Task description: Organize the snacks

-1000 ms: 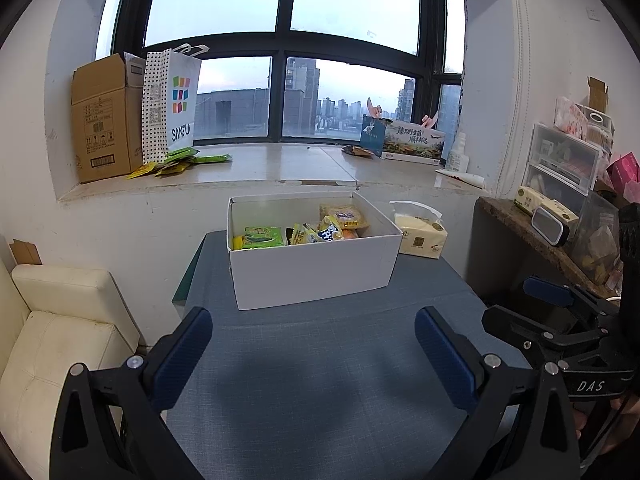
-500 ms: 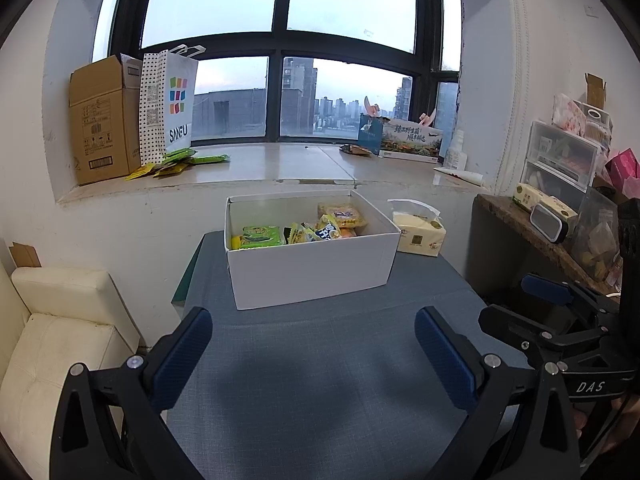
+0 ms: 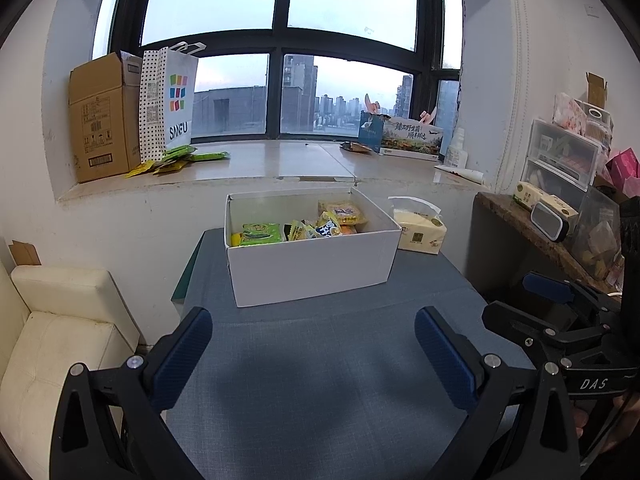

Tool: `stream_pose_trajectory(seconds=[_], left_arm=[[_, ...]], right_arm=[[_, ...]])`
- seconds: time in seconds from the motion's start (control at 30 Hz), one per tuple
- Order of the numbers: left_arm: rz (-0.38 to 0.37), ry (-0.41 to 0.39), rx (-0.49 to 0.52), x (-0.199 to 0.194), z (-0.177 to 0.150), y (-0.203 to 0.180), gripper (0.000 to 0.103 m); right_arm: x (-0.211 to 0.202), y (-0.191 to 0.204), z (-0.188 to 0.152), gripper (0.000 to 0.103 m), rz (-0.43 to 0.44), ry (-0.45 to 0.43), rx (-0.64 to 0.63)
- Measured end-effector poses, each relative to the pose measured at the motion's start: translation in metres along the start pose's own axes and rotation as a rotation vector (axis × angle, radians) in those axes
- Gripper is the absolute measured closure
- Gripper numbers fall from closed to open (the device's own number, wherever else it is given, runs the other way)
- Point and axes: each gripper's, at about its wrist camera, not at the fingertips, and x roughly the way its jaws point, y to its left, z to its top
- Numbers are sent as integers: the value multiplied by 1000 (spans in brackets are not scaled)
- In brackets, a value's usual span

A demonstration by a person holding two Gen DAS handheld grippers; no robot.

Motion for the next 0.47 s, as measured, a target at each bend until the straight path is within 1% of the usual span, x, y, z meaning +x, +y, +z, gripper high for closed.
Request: stream_pose_trajectory(seconds=[0.23, 0.47], left_arm=[[-2, -6, -10, 0, -1, 1, 0], [-26, -1, -12, 1, -1, 1, 0]], right_arm=[[0, 1, -1, 0, 2, 0, 0], [1, 2, -1, 0, 1, 3, 0]])
